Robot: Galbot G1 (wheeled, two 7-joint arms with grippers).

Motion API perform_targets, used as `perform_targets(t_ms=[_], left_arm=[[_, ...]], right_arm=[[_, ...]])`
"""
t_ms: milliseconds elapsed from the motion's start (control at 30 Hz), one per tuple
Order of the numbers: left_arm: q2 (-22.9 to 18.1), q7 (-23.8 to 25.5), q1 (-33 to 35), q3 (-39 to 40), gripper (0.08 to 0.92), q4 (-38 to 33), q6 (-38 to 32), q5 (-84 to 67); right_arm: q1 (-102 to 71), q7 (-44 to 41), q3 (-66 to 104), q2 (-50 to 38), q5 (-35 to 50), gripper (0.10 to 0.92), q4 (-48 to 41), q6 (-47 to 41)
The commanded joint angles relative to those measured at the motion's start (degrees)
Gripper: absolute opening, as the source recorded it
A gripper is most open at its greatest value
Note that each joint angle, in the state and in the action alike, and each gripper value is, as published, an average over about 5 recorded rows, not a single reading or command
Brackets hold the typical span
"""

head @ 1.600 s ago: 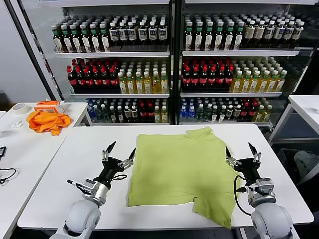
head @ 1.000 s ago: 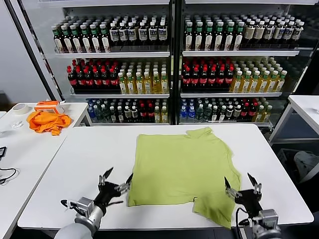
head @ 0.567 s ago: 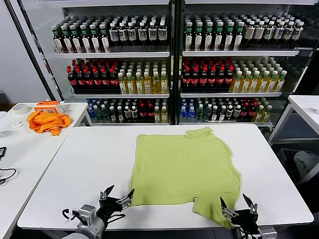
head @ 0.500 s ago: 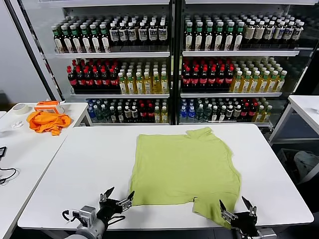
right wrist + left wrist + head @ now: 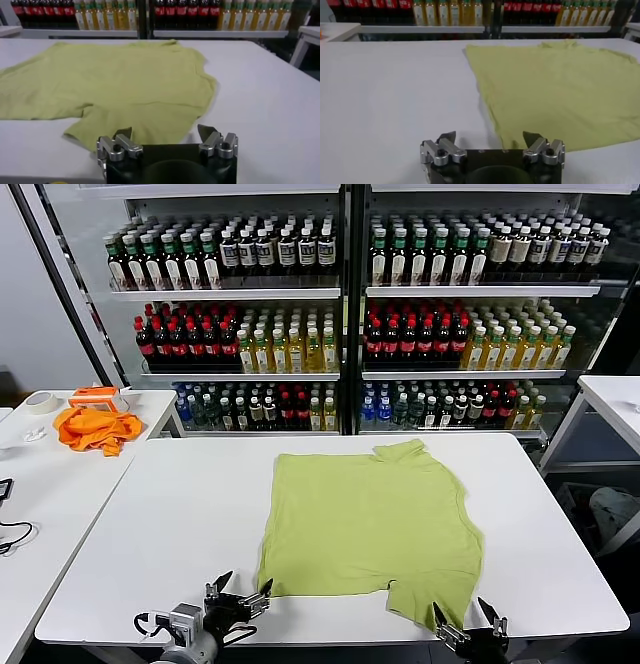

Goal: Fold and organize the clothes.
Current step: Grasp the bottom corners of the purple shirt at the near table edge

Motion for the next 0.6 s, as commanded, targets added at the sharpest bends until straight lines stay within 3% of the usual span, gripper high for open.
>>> perform_targets(t_ms=[33, 233, 600], left_arm=[[-0.13, -0.81, 0.0, 1.5, 0.823, 1.13, 0.32, 4.54], [-0.1, -0.23, 0.42, 1.97, 0.807, 1.46, 0.15, 4.96], [-1.13, 0.47, 0.37, 3.72, 0.508, 1.8, -0.28, 5.69]], right_arm=[[-0.4, 0.27, -0.44, 0.1, 0.65, 0.823, -0.18, 0.05], [-0.04, 1.24, -0.89, 0.21, 2.72, 0.716, -0.32, -0.95], [1.4, 1.52, -1.52, 0.25, 4.77, 0.395, -0.93, -1.4]])
